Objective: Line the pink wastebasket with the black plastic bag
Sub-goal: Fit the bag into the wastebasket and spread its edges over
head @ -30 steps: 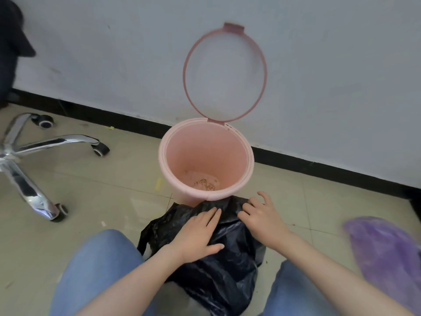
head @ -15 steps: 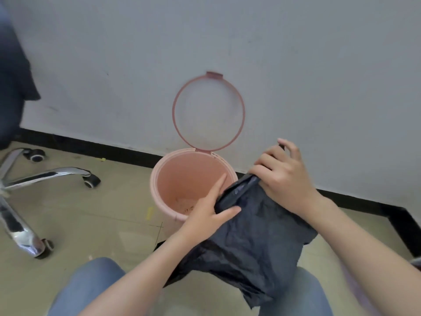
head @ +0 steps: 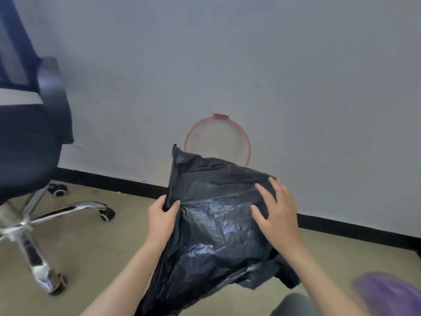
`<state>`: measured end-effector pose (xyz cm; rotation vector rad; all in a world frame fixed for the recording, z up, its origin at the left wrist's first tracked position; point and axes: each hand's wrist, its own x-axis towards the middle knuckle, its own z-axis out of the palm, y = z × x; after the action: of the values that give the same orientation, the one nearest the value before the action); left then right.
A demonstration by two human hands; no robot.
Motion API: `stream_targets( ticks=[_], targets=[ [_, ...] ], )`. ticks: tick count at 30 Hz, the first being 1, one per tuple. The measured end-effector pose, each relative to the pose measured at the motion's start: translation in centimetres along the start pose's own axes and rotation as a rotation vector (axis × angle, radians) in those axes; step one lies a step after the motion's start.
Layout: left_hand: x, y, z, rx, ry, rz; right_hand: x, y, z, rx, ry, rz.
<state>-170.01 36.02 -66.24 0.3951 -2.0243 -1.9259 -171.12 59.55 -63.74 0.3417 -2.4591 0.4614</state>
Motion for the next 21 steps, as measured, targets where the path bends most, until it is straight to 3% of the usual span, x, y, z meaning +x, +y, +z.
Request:
stream_targets(
  ticks=[4, 10, 14, 19, 21],
  targets=[
    [0.3, -2.4, -1.9, 0.093, 0.052, -0.078, -0.4, 3.3, 2.2, 0.196, -0.309, 0.549],
    [-0.4, -4.9, -3.8, 0.218, 0.029, -0.16, -0.2, 5.5, 5.8, 0.701, -0.41, 1.008],
    [-0.6, -4.6, -5.2, 0.196, 0.035, -0.165, 2.1, 5.4, 6.7, 0.894, -0.42, 0.984],
    [-0.4, -4.3, -5.7, 0.099, 0.106, -0.201, 2.1, 4.2, 7.7, 1.045, -0.57, 0.932],
    [-0.6, -3.6, -5.2, 0.08, 0.061, -0.178, 1.7, 3.2, 7.8, 1.025, -0.513, 0.867]
  ],
)
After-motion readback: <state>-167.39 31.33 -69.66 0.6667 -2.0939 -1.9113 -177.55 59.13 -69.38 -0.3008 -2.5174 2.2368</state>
